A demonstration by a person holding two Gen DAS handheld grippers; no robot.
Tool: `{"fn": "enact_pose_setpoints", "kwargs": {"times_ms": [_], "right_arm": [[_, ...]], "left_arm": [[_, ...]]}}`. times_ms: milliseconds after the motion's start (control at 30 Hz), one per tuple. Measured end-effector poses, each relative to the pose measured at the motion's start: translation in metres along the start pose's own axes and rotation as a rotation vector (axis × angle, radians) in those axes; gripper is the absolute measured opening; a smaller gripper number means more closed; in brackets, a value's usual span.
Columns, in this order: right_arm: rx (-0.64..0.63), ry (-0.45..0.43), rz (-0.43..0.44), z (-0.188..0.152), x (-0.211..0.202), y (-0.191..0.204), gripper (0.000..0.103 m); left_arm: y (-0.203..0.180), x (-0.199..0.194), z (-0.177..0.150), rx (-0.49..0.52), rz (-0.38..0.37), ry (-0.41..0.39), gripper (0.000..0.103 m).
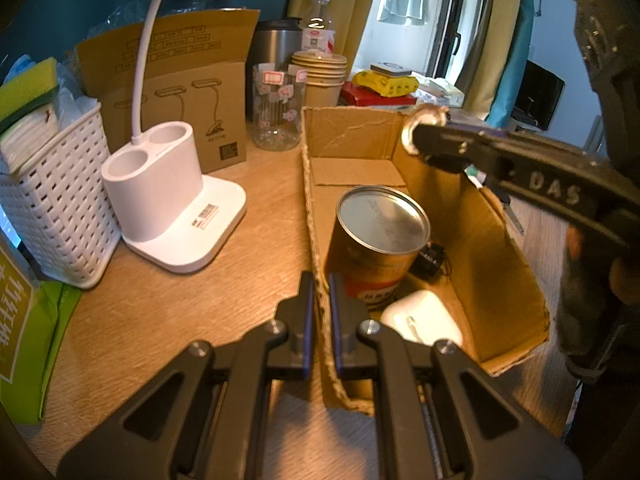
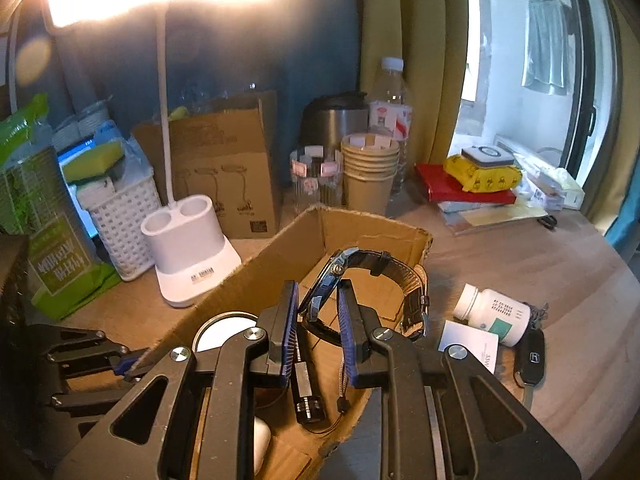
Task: Organize rigid objects
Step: 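Carry the wristwatch with the right gripper and release it into the box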
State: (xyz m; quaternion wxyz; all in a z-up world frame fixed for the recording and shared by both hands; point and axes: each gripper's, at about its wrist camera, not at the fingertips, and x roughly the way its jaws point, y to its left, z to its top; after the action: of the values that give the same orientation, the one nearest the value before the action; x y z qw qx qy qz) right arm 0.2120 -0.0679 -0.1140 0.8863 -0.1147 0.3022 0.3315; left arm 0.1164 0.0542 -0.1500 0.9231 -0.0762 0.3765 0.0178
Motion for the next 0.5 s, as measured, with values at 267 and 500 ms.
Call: {"fn": "enact_pose_setpoints", "kwargs": {"times_ms": [267,500], "right_arm": [[-0.031,0.015,0.024,0.002,0.011,0.005,0.016],[-0.068,0.023,0.022,0.005,0.014,0.015,0.015]], "left_arm": [[0.000,0.000,-0.001,0.002,-0.002,0.000,0.008],[0.001,0.001,-0.001,0.000,-0.002,0.000,0.008]]}}
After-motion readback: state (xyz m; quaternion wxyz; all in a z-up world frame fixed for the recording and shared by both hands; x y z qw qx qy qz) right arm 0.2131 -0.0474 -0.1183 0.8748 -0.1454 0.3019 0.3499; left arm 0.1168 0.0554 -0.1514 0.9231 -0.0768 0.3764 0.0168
